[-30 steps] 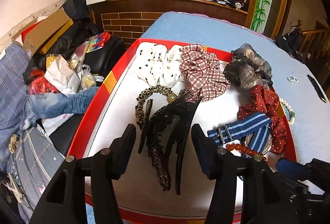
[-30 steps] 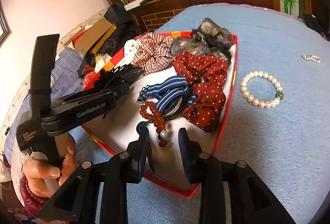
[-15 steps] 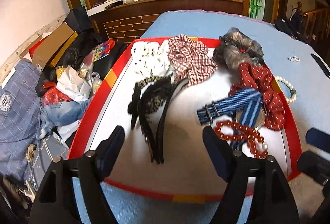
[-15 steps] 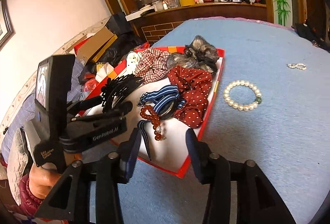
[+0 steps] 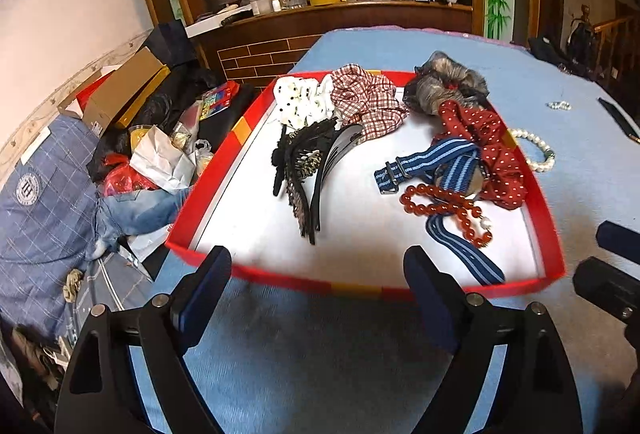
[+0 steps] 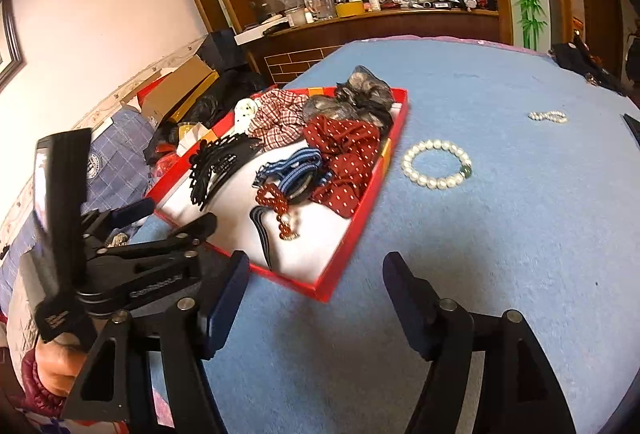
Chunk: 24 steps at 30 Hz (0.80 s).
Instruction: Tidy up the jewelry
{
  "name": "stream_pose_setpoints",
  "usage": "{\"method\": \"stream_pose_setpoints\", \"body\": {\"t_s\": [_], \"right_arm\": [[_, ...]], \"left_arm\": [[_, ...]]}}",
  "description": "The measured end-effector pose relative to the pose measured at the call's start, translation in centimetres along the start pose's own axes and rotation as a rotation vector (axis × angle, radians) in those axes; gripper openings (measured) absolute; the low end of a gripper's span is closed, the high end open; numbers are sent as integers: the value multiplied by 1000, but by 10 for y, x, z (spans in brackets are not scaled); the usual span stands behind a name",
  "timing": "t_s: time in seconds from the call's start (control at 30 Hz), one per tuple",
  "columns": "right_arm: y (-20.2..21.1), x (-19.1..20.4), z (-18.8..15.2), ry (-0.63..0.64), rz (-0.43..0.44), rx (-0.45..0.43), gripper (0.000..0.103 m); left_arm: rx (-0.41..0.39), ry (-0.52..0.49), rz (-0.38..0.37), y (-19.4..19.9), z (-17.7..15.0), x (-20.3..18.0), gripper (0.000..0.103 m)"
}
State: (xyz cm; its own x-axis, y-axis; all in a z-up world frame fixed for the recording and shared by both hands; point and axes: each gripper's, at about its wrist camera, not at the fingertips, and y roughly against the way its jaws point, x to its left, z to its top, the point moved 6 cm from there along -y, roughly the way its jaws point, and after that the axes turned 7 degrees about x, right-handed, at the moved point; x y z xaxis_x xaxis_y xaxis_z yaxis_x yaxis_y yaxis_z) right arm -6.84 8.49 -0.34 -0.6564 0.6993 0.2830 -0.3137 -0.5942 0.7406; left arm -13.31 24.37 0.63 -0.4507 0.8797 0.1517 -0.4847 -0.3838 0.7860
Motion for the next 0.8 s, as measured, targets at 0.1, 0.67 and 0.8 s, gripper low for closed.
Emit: {"method": "stream_pose_setpoints", "body": {"t_s": [0.1, 0.67, 0.8], "right_arm": [[4, -1, -5, -6, -1, -4, 76], [51, 32, -45, 7, -89, -91, 85], [81, 46, -52, 7, -115, -143, 88]], "left_arm": [[-14, 16, -9, 9, -5, 2, 87], [-189, 100, 82, 82, -52, 27, 97], [-229, 88, 123, 105, -59, 34, 102]]}}
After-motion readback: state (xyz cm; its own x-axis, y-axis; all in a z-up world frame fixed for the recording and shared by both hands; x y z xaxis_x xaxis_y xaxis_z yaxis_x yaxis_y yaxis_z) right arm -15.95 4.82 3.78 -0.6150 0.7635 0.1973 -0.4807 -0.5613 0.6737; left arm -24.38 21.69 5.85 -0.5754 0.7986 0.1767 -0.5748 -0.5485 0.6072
